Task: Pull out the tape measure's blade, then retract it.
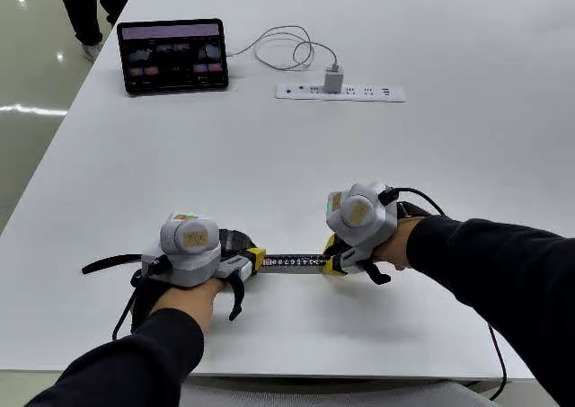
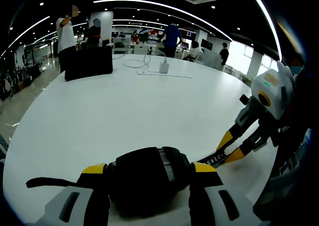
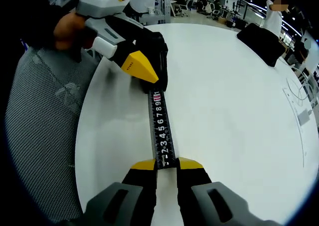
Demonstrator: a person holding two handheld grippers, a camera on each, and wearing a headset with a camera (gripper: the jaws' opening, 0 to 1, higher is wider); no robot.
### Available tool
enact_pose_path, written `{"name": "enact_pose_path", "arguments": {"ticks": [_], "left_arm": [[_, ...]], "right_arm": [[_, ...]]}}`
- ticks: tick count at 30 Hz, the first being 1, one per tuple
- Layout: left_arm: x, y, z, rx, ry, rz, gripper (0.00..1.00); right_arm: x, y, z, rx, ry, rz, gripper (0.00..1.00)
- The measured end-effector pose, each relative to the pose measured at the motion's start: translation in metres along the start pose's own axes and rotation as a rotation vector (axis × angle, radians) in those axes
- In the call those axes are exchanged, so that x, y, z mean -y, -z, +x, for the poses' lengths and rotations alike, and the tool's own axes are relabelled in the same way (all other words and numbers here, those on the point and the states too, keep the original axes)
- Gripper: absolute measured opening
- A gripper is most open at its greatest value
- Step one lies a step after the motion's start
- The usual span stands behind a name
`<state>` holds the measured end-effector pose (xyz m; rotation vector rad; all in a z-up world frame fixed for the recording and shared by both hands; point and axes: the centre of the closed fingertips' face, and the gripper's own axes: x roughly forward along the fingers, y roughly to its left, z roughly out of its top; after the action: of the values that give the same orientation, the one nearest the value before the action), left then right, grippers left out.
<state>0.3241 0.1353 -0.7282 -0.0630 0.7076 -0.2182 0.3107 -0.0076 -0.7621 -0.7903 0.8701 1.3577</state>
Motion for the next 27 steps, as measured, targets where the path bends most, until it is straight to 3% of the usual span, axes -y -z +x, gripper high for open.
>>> {"name": "enact_pose_path", "arguments": {"ticks": [27], "left_arm": [[0.000, 0.000, 0.000, 0.003, -0.004, -0.004, 0.60]], "right_arm": [[-0.002, -0.015, 0.008, 0.015, 0.007, 0.019, 0.10]]}}
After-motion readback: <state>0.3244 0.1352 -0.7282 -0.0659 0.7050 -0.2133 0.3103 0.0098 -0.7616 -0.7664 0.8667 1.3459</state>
